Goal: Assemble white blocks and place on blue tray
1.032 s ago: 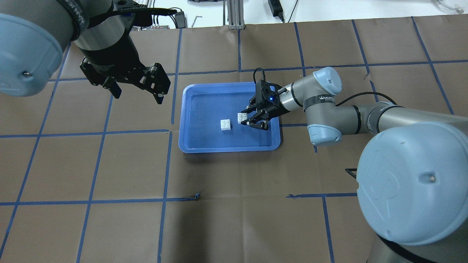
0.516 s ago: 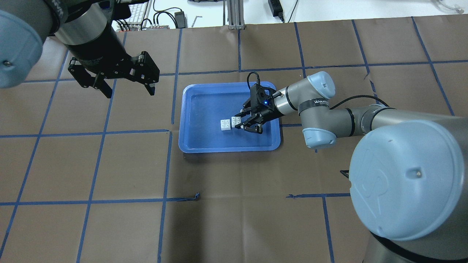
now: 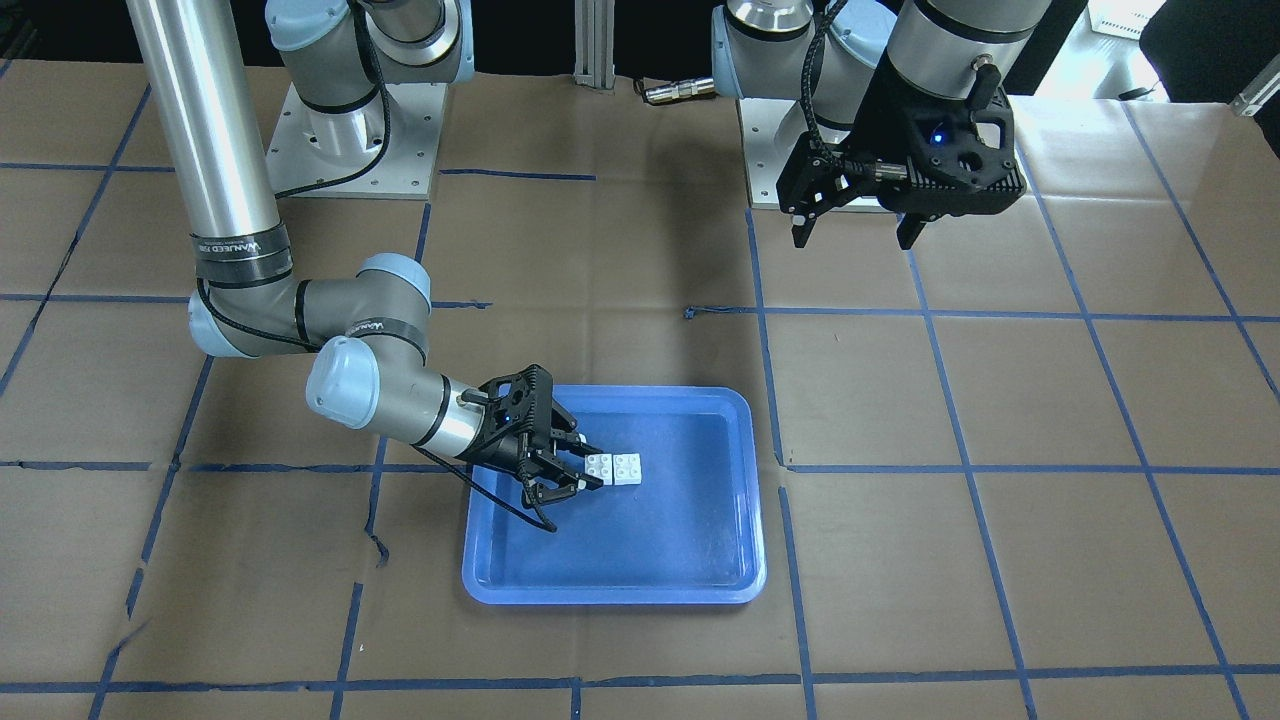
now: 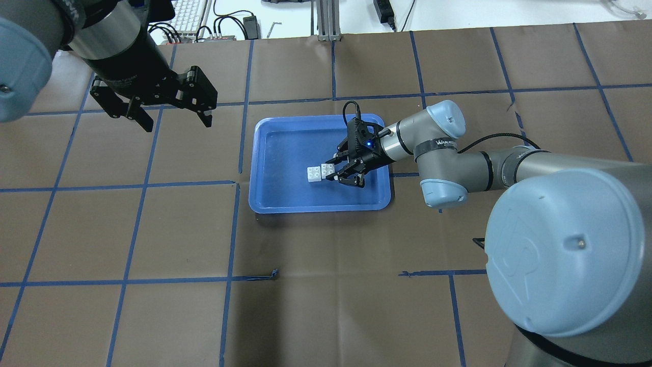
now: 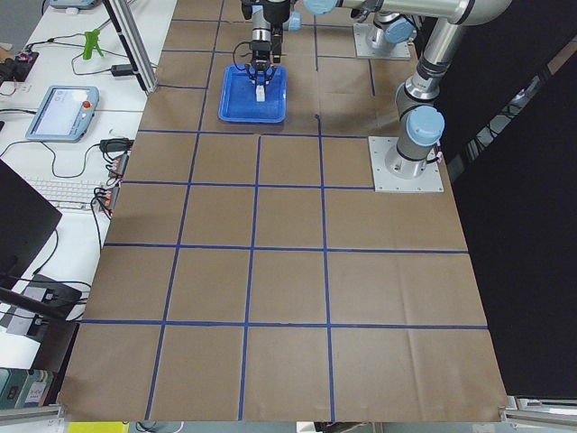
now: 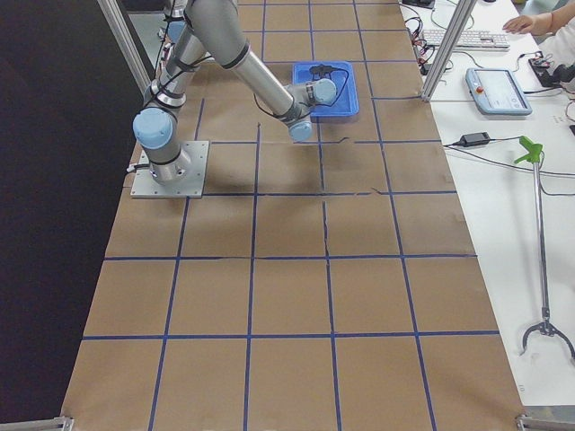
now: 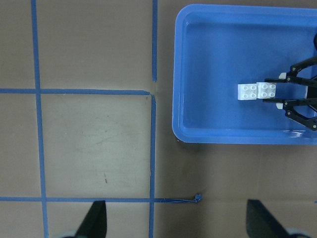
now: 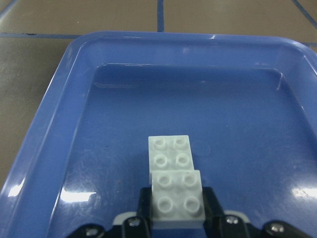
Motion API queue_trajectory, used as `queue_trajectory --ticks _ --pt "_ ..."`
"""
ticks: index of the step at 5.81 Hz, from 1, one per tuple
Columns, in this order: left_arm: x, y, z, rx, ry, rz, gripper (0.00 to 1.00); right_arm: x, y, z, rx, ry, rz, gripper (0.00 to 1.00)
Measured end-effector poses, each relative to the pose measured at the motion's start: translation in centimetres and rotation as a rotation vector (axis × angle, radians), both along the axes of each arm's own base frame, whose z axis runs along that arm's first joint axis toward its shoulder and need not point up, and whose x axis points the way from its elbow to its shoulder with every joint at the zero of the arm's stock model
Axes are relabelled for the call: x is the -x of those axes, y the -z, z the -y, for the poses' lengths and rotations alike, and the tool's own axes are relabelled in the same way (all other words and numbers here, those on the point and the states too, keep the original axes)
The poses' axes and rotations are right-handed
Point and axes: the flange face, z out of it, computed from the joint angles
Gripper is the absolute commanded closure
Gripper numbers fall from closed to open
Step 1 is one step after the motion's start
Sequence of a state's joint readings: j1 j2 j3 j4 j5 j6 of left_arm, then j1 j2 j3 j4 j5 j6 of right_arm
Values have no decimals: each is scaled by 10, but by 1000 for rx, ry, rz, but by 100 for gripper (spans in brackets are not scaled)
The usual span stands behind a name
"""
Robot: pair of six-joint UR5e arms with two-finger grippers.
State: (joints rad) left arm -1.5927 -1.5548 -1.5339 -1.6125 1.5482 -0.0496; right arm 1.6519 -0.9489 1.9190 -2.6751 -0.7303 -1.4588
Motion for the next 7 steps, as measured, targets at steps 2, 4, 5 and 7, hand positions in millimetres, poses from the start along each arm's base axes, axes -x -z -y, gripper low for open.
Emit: queue_trajectory --ticks 2,4,5,7 --pt "-1 2 0 0 -1 2 1 0 2 0 -4 0 0 77" --pt "-2 4 0 1 -2 5 1 0 6 0 -4 0 0 77" --pt "-2 4 -1 2 -3 4 1 0 7 1 -4 1 1 77" --pt "-2 3 0 8 -2 4 1 0 7 1 1 3 2 77"
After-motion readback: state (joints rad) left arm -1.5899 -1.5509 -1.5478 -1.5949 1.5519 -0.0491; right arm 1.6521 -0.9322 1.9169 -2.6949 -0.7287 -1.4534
